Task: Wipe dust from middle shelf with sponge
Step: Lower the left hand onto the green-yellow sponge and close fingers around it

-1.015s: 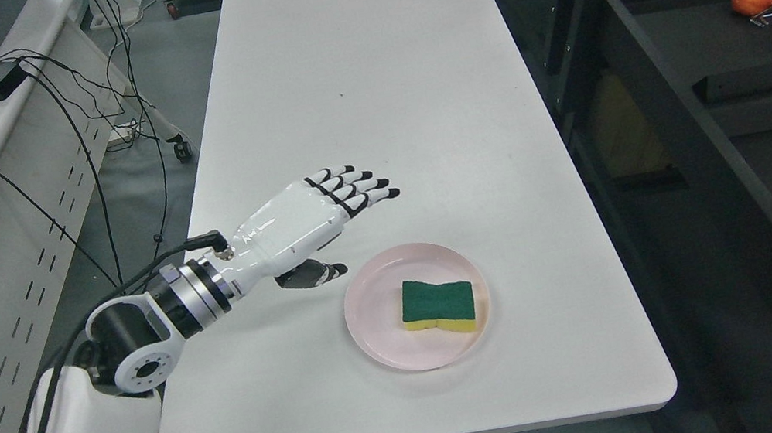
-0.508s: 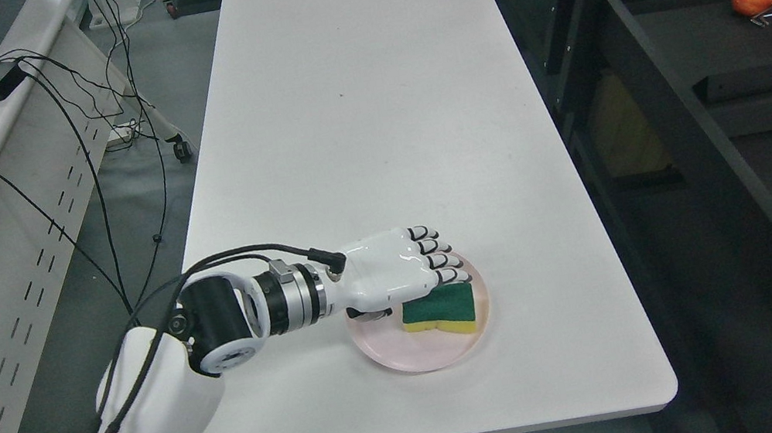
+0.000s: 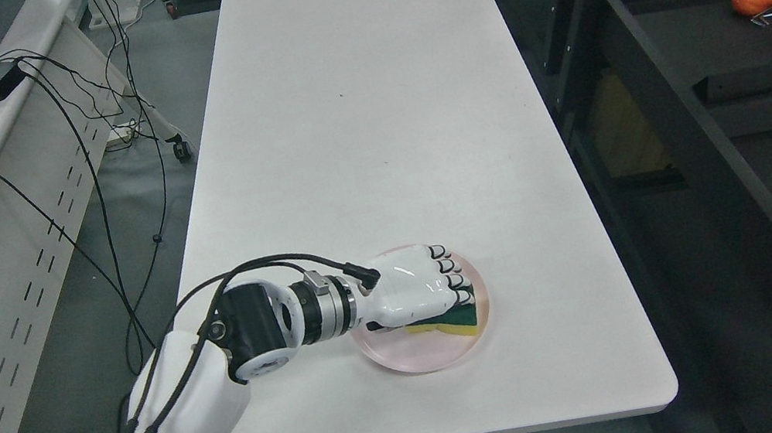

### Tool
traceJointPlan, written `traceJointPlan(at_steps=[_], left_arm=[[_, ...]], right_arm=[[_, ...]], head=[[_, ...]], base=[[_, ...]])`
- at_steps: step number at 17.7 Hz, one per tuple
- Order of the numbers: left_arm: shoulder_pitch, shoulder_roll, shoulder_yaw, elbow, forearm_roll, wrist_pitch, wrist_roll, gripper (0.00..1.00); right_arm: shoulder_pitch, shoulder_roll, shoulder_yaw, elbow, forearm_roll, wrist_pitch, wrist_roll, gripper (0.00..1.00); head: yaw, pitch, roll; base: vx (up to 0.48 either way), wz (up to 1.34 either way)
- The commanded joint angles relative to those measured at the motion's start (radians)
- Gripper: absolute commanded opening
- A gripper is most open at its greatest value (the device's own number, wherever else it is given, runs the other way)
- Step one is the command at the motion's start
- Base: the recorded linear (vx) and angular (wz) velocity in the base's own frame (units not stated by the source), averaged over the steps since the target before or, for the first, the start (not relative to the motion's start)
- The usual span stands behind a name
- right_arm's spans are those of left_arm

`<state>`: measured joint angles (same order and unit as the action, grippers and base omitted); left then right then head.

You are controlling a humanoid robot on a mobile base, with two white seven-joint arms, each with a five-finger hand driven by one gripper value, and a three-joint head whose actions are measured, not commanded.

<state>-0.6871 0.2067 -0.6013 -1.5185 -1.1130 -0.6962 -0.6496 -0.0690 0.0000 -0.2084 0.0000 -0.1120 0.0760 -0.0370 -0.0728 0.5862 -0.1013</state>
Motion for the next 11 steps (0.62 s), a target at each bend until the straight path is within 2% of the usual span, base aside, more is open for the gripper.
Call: traceJointPlan(at_steps=[1,5,9,11], left_arm=[[0.029,-0.009,0.058,0.004,-0.013,0.009,-0.002,0.60],[0.090,-0.024,0.176,0.004,-0.005,0.007,-0.001,0.43],[0.168,-0.064,0.273,0.004,0.002,0.000,0.001,0.31],[0.184,-0.079,0.320,0.006,0.062,-0.006,0.004,0.21]], right_arm=[[0.000,-0.017,0.000,-0.017,0.000,0.001,0.000,1.00],[0.000,-0.017,0.000,-0.017,0.000,0.001,0.000,1.00],[0.000,-0.017,0.000,-0.017,0.000,0.001,0.000,1.00],[0.000,-0.017,0.001,-0.017,0.000,0.001,0.000,1.00]], head=[[0.0000,0.000,0.000],[0.0000,0.000,0.000],[0.0000,0.000,0.000],[0.0000,0.000,0.000]], base=[[0.000,0.00],[0.000,0.00],[0.000,0.00],[0.000,0.00]])
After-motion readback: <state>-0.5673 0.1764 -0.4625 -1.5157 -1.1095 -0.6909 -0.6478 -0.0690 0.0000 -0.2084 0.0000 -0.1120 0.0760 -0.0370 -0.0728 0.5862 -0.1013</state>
